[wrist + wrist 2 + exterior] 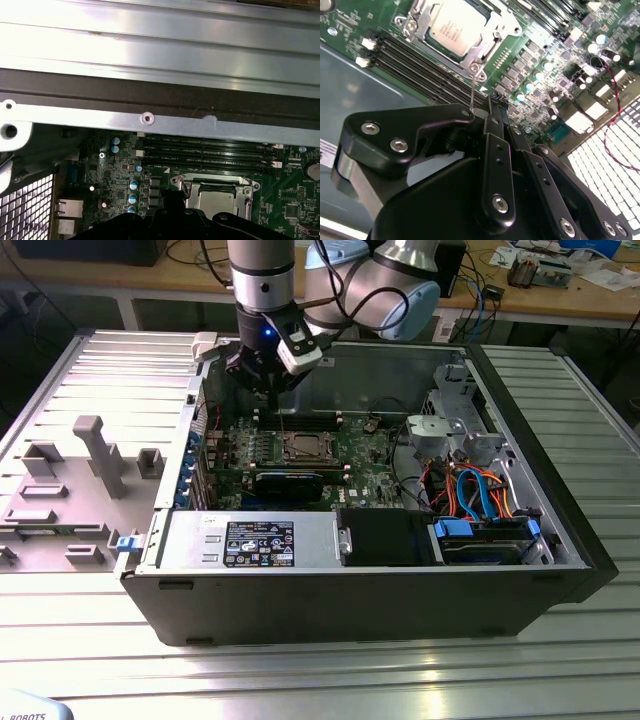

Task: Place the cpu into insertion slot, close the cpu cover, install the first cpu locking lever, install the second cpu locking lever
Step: 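Install the first cpu locking lever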

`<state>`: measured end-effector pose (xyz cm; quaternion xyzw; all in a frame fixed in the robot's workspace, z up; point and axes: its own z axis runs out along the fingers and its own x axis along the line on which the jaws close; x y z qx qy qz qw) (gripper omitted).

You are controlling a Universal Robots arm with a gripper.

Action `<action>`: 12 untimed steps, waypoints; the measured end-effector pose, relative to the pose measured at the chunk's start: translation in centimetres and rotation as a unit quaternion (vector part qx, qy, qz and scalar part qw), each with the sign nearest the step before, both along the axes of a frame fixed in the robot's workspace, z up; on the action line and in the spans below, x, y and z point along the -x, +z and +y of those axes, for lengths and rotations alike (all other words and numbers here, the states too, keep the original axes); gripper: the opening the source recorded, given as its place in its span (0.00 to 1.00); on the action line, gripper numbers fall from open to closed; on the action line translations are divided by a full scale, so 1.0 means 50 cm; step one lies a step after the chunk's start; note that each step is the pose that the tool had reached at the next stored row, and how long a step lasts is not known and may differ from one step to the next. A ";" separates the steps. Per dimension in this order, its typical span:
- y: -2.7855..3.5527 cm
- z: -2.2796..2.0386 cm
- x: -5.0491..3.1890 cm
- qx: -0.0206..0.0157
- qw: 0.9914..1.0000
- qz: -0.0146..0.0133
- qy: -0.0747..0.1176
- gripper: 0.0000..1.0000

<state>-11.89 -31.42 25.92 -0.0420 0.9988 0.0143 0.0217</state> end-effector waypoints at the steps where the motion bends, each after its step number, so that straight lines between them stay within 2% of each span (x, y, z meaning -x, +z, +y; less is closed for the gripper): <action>1: 0.000 0.0000 -0.006 0.000 1.000 0.000 0.000 0.11; 12: 0.000 0.0000 -0.018 0.000 1.000 0.000 0.000 0.11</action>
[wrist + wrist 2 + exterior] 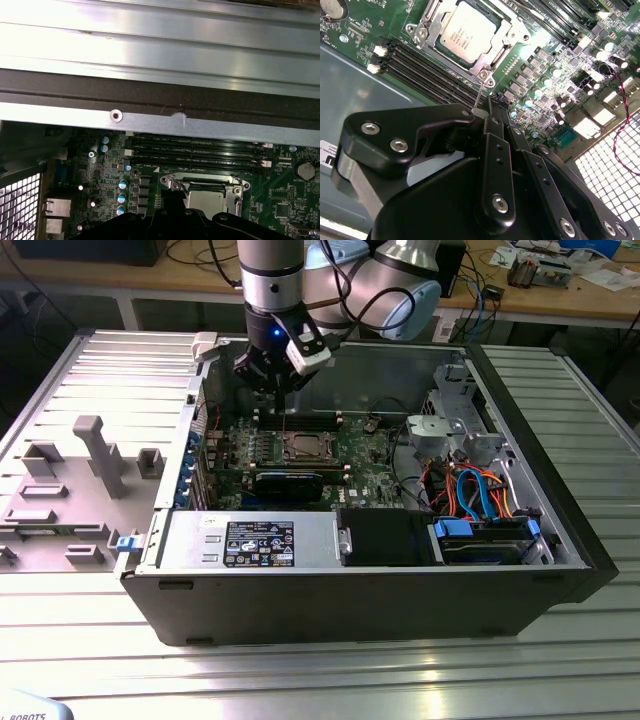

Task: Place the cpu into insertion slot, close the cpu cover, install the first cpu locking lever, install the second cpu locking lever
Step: 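Install the first cpu locking lever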

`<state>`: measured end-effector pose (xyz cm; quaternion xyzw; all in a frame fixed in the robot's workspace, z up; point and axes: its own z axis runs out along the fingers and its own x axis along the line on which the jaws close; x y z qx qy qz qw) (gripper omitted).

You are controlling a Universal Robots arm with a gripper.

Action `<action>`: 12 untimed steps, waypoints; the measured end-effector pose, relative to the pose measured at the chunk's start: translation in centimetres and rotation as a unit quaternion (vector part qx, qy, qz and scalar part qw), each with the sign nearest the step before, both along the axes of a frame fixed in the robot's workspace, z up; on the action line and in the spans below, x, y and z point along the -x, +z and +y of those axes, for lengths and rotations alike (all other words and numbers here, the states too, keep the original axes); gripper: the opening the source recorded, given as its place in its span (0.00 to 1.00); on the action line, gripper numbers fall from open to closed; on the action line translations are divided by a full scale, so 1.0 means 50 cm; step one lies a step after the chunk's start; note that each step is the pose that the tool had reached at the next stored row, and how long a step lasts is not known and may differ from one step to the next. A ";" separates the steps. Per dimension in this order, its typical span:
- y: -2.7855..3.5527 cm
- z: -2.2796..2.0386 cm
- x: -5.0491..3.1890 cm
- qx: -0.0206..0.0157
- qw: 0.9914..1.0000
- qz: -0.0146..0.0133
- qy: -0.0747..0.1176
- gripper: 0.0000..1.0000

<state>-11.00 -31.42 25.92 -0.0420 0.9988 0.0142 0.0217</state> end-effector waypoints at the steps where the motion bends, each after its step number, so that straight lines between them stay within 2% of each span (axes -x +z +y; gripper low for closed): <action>1: 0.000 0.0000 0.000 0.000 1.000 0.000 0.000 0.11; 12: -0.001 0.0000 -0.006 0.000 1.000 0.000 0.000 0.11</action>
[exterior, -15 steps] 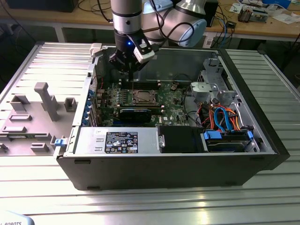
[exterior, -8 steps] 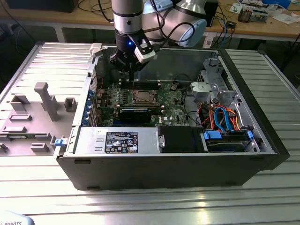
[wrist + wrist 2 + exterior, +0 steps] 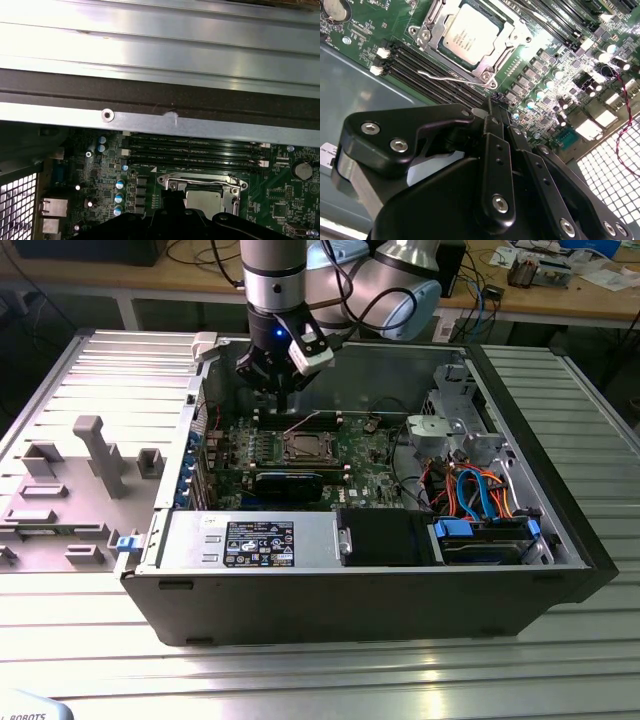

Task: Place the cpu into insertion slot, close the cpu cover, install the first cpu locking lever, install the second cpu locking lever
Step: 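Install the first cpu locking lever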

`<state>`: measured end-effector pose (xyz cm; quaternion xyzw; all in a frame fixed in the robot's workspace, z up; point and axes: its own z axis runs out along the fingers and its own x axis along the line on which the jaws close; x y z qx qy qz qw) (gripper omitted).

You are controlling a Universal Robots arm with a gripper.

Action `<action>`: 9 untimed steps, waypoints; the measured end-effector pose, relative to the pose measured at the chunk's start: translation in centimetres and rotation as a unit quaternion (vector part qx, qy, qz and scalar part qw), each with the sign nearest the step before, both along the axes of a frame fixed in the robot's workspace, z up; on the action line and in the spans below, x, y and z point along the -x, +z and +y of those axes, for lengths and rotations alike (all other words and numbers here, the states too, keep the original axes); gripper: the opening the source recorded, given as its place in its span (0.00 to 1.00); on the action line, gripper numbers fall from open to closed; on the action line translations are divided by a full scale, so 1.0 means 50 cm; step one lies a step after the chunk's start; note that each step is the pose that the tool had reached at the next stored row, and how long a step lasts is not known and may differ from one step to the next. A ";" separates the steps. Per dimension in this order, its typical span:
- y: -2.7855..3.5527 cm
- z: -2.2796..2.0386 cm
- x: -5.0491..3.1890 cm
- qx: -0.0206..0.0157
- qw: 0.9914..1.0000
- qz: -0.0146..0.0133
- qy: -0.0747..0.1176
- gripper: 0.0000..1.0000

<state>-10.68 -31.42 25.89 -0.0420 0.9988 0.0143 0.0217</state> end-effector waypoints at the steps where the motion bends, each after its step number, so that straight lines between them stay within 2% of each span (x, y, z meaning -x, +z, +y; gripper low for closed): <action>1: 0.000 0.0000 0.000 0.000 1.000 0.000 0.000 0.11; 3: -0.001 0.0001 -0.001 0.000 1.000 0.000 0.000 0.11; 5: -0.002 0.0000 -0.002 -0.001 1.000 0.000 0.000 0.11; 6: -0.004 0.0000 -0.005 -0.004 1.000 0.000 0.000 0.11; 7: -0.006 -0.0001 -0.008 -0.008 1.000 0.000 -0.001 0.11; 8: -0.008 0.0000 -0.009 -0.010 1.000 0.000 -0.004 0.11; 9: -0.010 0.0000 -0.010 -0.011 1.000 0.000 -0.007 0.11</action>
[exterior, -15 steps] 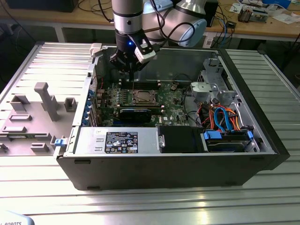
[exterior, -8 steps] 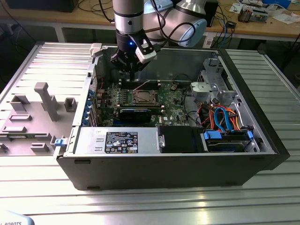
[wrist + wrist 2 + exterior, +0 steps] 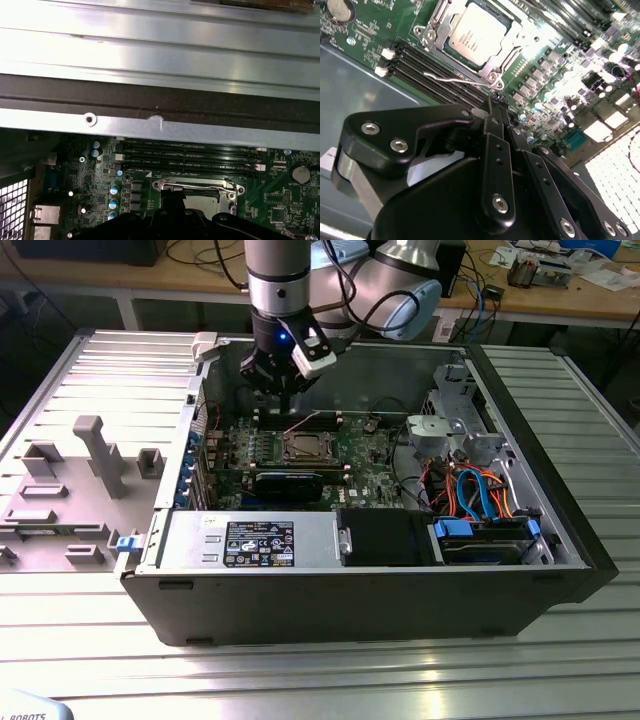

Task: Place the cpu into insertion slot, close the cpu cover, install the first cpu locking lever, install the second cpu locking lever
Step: 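Install the first cpu locking lever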

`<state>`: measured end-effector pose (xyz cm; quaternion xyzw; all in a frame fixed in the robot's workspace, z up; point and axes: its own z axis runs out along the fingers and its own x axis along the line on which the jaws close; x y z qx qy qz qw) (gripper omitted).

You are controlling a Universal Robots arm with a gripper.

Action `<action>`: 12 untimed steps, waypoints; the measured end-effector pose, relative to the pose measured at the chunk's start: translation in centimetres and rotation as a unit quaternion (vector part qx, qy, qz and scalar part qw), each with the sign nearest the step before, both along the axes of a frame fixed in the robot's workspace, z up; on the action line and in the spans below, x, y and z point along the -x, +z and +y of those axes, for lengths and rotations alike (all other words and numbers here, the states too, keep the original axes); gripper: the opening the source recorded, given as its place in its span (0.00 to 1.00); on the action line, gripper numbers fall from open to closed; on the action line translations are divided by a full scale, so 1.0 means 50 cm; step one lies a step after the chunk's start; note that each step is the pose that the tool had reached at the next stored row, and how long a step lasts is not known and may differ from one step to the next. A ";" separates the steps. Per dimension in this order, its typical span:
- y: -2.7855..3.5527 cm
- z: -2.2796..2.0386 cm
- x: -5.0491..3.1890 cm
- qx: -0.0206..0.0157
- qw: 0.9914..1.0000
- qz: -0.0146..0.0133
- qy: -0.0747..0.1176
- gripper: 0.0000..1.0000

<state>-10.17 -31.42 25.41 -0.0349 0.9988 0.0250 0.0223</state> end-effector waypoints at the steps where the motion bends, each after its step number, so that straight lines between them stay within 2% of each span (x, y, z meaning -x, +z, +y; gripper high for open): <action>1: -0.002 0.0000 -0.001 -0.001 1.000 0.000 -0.003 0.11; 12: -0.003 -0.0001 -0.002 -0.001 1.000 0.000 -0.008 0.11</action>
